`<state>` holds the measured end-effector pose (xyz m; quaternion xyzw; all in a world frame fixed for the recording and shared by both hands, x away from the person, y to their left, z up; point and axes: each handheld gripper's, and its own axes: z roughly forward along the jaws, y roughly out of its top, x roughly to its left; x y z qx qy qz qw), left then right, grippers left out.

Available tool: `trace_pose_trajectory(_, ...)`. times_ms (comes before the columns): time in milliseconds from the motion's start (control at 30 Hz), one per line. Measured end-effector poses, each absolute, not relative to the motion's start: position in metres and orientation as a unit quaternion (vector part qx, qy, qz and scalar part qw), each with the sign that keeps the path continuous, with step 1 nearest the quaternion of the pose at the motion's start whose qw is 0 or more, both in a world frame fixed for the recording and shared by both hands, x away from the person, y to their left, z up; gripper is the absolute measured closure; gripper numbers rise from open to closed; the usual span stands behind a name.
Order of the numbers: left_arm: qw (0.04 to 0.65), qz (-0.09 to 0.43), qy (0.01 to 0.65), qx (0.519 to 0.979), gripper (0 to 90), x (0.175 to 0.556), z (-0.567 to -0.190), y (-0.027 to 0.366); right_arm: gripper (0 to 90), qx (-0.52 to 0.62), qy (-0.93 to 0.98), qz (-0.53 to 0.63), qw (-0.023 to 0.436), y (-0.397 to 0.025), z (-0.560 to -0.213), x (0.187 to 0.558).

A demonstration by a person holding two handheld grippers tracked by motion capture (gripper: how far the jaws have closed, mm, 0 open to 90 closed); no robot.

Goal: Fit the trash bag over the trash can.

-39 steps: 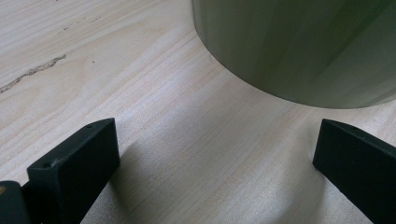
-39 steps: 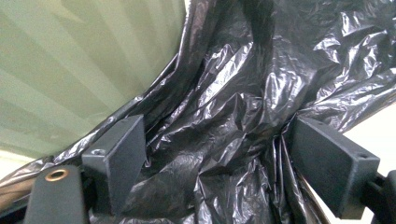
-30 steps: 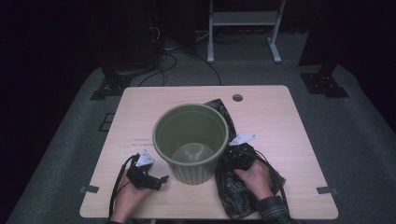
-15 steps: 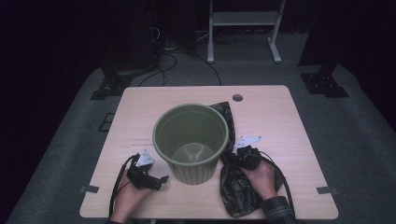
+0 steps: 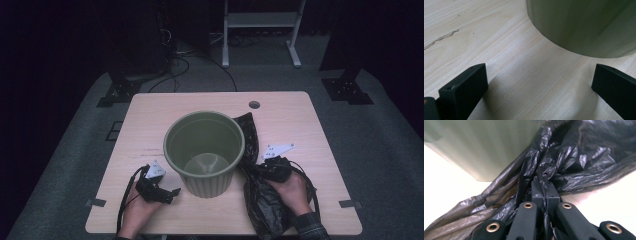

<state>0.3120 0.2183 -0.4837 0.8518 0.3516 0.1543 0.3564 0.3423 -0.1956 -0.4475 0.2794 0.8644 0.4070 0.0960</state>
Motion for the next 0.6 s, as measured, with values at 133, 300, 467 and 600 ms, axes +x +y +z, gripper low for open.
trace_pose_trajectory(133, 0.356, 0.154, 0.352, 0.852, 0.0, 0.312, -0.484, 0.218, 89.2, 0.262, 0.866, 0.417, 0.089, -0.196, -0.435, 0.336)
trace_pose_trajectory(300, 0.356, 0.154, 0.352, 0.852, 0.0, 0.312, -0.484, 0.218, 89.2, 0.230, 0.867, 0.434, 0.078, -0.195, -0.417, 0.329)
trace_pose_trajectory(467, 0.356, 0.154, 0.352, 0.852, 0.0, 0.312, -0.484, 0.218, 89.2, 0.203, 0.866, 0.451, 0.071, -0.194, -0.403, 0.325)
trace_pose_trajectory(600, 0.357, 0.154, 0.352, 0.852, 0.0, 0.312, -0.484, 0.218, 89.2, 0.183, 0.861, 0.471, 0.065, -0.194, -0.389, 0.321)
